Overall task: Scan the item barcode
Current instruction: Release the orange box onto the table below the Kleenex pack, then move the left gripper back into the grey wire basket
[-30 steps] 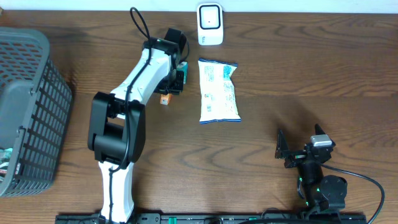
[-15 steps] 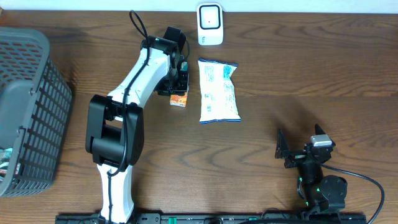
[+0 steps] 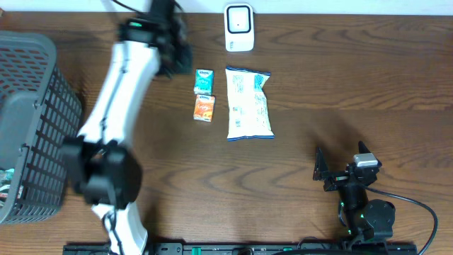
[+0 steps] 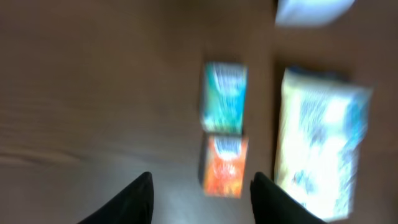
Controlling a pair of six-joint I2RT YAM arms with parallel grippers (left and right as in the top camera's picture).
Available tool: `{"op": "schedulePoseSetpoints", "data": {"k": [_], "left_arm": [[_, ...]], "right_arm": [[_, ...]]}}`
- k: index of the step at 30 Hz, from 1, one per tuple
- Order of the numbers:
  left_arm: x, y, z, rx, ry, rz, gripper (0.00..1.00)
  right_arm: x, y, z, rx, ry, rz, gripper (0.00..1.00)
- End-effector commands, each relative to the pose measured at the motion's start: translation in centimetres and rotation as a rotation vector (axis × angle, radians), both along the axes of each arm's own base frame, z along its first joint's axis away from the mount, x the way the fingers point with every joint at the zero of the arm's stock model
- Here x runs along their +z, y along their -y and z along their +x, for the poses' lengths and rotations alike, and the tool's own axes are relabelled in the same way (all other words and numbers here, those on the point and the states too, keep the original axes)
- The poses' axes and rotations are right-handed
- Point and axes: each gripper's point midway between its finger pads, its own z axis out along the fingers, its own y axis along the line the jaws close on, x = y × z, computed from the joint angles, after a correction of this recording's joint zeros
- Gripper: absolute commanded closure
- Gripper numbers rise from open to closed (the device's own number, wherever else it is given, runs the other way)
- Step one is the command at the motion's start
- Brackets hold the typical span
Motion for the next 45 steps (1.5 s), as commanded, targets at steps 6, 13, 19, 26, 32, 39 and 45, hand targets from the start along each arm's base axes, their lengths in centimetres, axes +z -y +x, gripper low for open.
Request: {"op": "schedulePoseSetpoints", "data": {"k": [6,13,19,26,32,39,45], "left_arm": [[16.0,-15.4,-0.3,0.36,0.465,0.112,0.45],[17.3,-31.2,-6.7,0.841,0.443,0.373,0.4],[13.6,-39.9,-13.0,1.134,0.28,0.444,0.39],[7.2,-45.1,-18.7,1.442,0.079,0.354,0.38],[1.7,-45.9,-20.7,1.537,-0.115,0.339,0.38],[-3.4,-46.2,-23.6,1.702,-0.31,0.443,0.27],[-6.4,-46.5,-25.1,1.708,-0.429,0.44,0.09]], "right_arm": [[-0.1,0.2,0.0,-0.012,-0.005,0.009,0.01],[-0.1,0.2,0.0,-0.012,-0.005,0.009,0.01],[-0.1,0.2,0.0,-0.012,-0.005,0.009,0.01],[-0.1,0.2,0.0,-0.012,-0.005,0.009,0.01],[-0.1,0.2,0.0,-0.012,-0.005,0.009,0.01],[-0.1,0.2,0.0,-0.012,-0.005,0.009,0.01],[-0.1,0.2,0.0,-0.012,-0.005,0.009,0.01]]}}
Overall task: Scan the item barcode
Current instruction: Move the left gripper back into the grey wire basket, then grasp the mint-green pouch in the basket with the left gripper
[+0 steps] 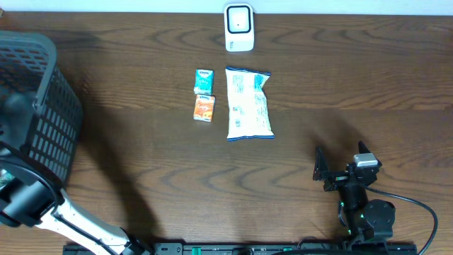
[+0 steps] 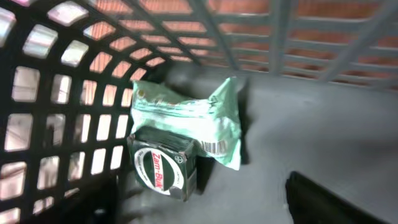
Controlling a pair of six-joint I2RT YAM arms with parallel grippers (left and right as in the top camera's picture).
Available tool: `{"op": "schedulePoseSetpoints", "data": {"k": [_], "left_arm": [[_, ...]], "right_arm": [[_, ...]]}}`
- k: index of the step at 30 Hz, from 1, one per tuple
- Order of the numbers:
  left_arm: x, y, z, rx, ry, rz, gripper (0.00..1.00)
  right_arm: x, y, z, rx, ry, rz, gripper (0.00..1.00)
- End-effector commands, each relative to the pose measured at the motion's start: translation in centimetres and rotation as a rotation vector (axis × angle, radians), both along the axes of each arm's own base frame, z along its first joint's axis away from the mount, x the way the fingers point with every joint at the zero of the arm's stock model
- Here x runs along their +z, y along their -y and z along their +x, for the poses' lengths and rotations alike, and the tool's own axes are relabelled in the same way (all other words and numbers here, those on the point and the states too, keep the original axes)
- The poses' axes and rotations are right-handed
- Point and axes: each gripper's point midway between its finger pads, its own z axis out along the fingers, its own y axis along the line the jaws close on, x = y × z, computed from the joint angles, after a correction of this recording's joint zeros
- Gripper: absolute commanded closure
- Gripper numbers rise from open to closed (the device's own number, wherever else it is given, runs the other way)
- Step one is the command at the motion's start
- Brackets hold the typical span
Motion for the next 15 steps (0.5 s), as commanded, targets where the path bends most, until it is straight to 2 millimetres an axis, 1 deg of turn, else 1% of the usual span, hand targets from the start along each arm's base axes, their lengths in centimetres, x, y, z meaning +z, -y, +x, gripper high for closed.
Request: {"op": "schedulePoseSetpoints", "data": {"k": [1,2,8,15], "left_arm": [[-0.9,-0.7,-1.7,0.067,-0.04,0.005,0.01],[-1.4,-0.6,-2.1,0.076,-0.045,-0.018,0.02],[-3.0,-0.3,-3.3,0.103,-0.061,-0.075,0.02],[-4.9,-0.2,-3.8,0.109,-0.069,-0.083,0.02]], "right_arm": [[-0.1,0.2,0.0,-0.012,-0.005,0.009,0.01],[-0.1,0.2,0.0,-0.012,-0.005,0.009,0.01],[-0.1,0.2,0.0,-0.012,-0.005,0.009,0.01],[-0.1,0.2,0.0,-0.012,-0.005,0.009,0.01]]}}
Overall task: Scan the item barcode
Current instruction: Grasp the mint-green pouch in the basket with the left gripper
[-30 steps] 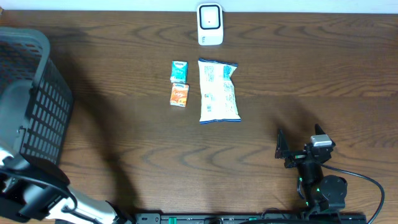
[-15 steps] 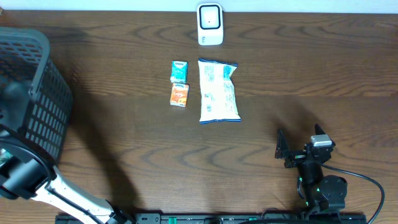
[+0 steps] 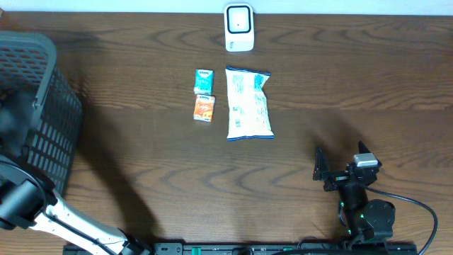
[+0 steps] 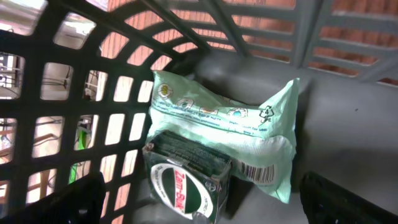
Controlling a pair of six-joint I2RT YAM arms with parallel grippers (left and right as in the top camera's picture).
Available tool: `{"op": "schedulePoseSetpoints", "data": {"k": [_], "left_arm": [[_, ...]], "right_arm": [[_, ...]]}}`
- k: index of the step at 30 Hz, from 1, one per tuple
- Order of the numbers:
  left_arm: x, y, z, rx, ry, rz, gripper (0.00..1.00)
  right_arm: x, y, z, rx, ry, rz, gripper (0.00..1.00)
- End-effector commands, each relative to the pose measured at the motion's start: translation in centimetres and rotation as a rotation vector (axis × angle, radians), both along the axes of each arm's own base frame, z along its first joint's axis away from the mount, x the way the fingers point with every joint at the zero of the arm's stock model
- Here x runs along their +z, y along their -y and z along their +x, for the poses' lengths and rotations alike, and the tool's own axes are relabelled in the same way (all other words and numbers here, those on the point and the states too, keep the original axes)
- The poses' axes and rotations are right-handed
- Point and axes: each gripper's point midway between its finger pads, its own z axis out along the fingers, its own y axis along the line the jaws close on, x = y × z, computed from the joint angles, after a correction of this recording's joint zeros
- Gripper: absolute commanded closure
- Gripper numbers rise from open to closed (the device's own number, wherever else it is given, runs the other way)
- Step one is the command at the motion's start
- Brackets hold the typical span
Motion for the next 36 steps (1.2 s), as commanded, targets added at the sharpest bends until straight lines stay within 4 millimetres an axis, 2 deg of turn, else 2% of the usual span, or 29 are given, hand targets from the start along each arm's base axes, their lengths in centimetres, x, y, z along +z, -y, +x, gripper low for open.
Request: {"op": "schedulePoseSetpoints", "data": {"k": [1,13,18,20,22,25,27,34,36], "left_arm": [[-1.6,0.2,-0.3,0.015,-0.012,-0.015,0.02],[-5.7,-0.8,0.4,0.005,0.041,0.054,0.0],[-5.9,-1.6,0.0,0.006,0.016,0.113,0.06],[-5.7,-2.0,0.0,0.006,0.01,0.137,0.14],[-5.7,-2.3,0.2,0.006,0.016,0.149,0.29],[-5.6,-2.4,0.3,0.004,0.023,0.156,0.6],[-5.6,-2.4,0.3,0.004,0.023,0.156,0.7],[-5.7,-2.3,0.2,0.003,0.016,0.146,0.88],[-5.7,-2.2,0.2,0.003,0.015,0.143,0.89]], "right_arm": [[-0.1,0.2,0.0,-0.012,-0.005,0.009,0.01],[-0.1,0.2,0.0,-0.012,-0.005,0.009,0.01],[-0.1,0.2,0.0,-0.012,-0.005,0.009,0.01],[-0.1,0.2,0.0,-0.012,-0.005,0.009,0.01],[-0.1,0.2,0.0,-0.012,-0.005,0.009,0.01],[-0.1,0.2,0.0,-0.012,-0.005,0.009,0.01],[-0.1,0.2,0.0,-0.012,-0.005,0.009,0.01],[-0.1,0.2,0.0,-0.012,-0.005,0.009,0.01],[-0.1,0.2,0.0,-0.012,-0.005,0.009,0.01]]}}
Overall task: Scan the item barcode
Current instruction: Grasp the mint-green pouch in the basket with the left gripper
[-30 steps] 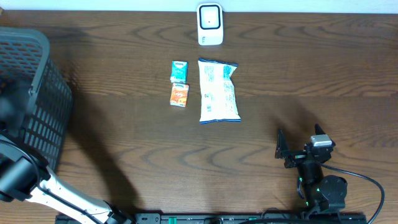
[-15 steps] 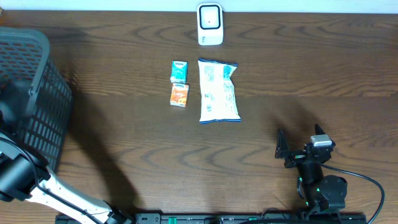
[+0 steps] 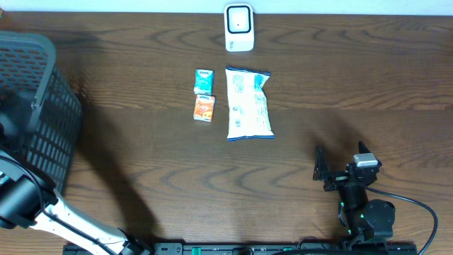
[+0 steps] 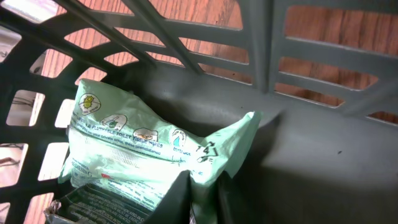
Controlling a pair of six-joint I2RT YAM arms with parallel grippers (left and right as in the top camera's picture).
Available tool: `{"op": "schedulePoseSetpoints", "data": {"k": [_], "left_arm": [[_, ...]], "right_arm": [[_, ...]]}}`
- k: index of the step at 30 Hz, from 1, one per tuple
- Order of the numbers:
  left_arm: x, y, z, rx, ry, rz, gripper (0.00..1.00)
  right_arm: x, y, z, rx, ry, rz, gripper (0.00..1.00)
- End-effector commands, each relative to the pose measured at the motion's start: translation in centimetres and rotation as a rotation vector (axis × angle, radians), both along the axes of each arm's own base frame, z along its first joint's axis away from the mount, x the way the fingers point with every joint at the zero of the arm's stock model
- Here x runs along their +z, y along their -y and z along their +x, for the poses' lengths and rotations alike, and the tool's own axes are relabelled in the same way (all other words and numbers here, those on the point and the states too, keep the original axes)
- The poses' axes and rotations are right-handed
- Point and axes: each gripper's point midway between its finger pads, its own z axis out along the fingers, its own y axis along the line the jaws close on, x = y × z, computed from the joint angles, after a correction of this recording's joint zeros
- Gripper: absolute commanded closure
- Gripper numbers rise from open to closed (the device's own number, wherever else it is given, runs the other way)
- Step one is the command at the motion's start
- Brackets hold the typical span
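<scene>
In the left wrist view a pale green packet (image 4: 149, 146) with printed icons lies in a corner of the grey basket (image 4: 311, 162), partly on a dark green box (image 4: 102, 202). My left gripper (image 4: 202, 200) is shut on the packet's lower right edge, with one dark finger on each side of the foil. In the overhead view that gripper is hidden inside the basket (image 3: 42, 106) at the left edge. The white scanner (image 3: 239, 28) stands at the table's far edge. My right gripper (image 3: 324, 172) rests at the front right, away from everything.
On the table below the scanner lie a teal packet (image 3: 204, 80), an orange packet (image 3: 204, 108) and a white and blue bag (image 3: 248, 103). The basket's slotted walls (image 4: 267, 37) rise close around the left gripper.
My left gripper was open above the green packet and the box. It is now lower and shut on the packet's edge. The right arm and the table items are unchanged.
First my left gripper hung open over the teal and orange packets near the scanner. Then it was inside the basket, open, looking at the green packet and box. It was closer to them a moment later, and now it grips the green packet.
</scene>
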Motion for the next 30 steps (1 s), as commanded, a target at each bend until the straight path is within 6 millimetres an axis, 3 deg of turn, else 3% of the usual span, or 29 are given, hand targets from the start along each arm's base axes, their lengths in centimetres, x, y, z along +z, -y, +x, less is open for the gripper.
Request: {"op": "schedulePoseSetpoints", "data": {"k": [1,6,10,21,24,25,26,30], "left_arm": [[-0.7,0.1,-1.0,0.011,-0.038,-0.015,0.92],[-0.6,0.6,-1.4,-0.018,-0.072,-0.051,0.93],[0.8,0.6,-1.3,-0.034,-0.064,-0.038,0.93],[11.0,1.1,1.4,-0.076,0.216,0.127,0.93],[12.7,1.4,1.5,-0.084,0.243,0.16,0.92],[12.8,1.4,1.4,-0.085,0.242,0.16,0.83],[12.7,1.5,1.3,-0.091,0.234,0.154,0.64],[10.7,1.6,1.1,-0.169,0.149,0.084,0.36]], "right_arm": [[-0.1,0.2,0.0,-0.012,-0.005,0.009,0.01],[-0.1,0.2,0.0,-0.012,-0.005,0.009,0.01],[-0.1,0.2,0.0,-0.012,-0.005,0.009,0.01],[-0.1,0.2,0.0,-0.012,-0.005,0.009,0.01],[-0.1,0.2,0.0,-0.012,-0.005,0.009,0.01],[-0.1,0.2,0.0,-0.012,-0.005,0.009,0.01],[-0.1,0.2,0.0,-0.012,-0.005,0.009,0.01],[-0.1,0.2,0.0,-0.012,-0.005,0.009,0.01]]}}
